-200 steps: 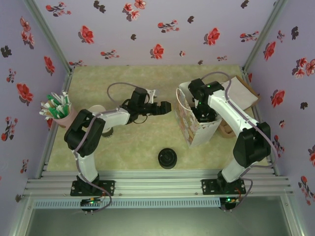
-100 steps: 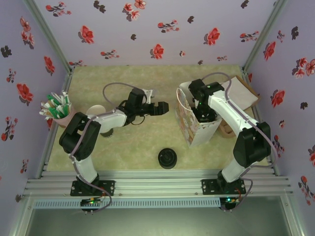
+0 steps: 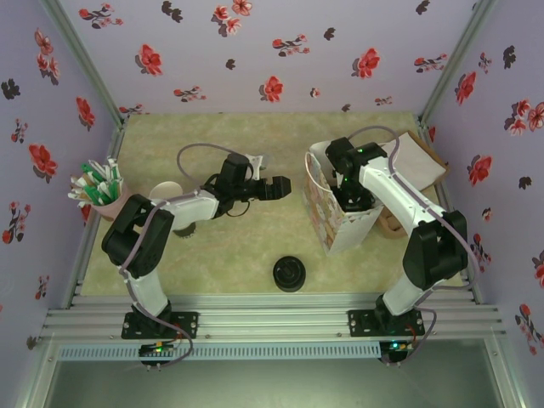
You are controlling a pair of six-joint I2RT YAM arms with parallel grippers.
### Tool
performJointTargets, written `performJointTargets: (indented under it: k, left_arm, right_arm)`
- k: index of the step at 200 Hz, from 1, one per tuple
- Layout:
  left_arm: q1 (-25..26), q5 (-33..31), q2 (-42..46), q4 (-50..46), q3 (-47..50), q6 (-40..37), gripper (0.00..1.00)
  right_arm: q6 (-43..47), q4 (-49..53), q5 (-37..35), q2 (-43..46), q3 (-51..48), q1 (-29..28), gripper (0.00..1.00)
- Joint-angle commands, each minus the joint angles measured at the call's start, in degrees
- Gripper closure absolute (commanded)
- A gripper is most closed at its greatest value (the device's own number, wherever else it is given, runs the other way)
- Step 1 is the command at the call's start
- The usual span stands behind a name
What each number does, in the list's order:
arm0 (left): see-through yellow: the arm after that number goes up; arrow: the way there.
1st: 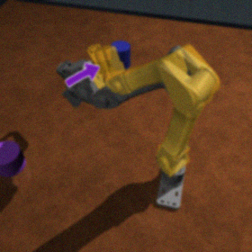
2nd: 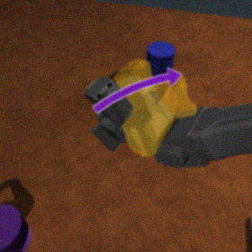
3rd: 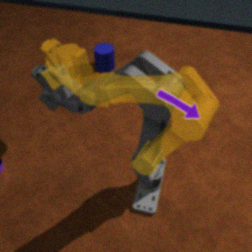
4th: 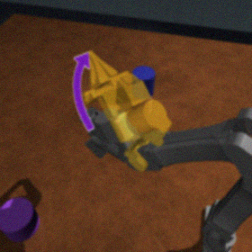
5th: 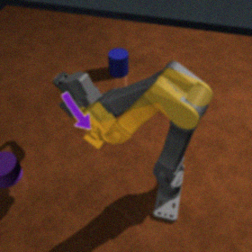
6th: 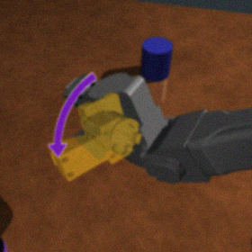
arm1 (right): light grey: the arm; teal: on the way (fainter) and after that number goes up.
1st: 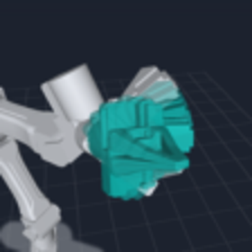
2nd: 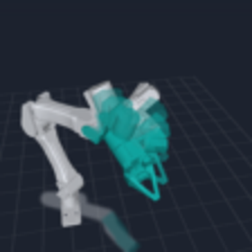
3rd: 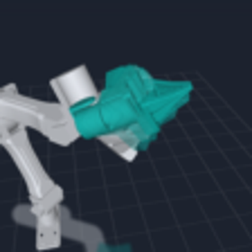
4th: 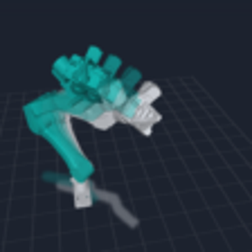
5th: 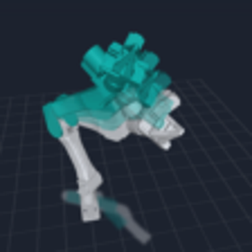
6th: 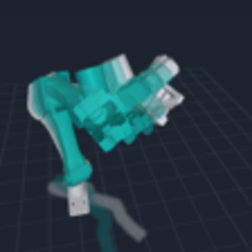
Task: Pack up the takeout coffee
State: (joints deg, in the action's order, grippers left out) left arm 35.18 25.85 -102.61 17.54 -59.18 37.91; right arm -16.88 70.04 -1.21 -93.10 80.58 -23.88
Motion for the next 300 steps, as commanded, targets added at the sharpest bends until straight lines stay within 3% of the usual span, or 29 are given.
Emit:
performJointTargets:
  k: [1, 172, 300]
  left_arm:
    - [-0.37, -0.79, 1.12, 1.00, 0.12, -0.91, 0.01]
    - [-0.46, -0.62, 1.01, -1.41, -1.47, -1.46, 0.01]
    - [-0.45, -0.63, 1.45, -1.10, -0.85, -1.33, 0.01]
  right_arm:
    - [0.54, -0.85, 1.13, 0.40, -1.17, 0.32, 0.36]
    - [-0.96, -7.00, 1.66, -5.24, -8.36, 0.85, 0.36]
    - [-1.47, -7.14, 1.21, -3.60, -9.47, 0.67, 0.35]
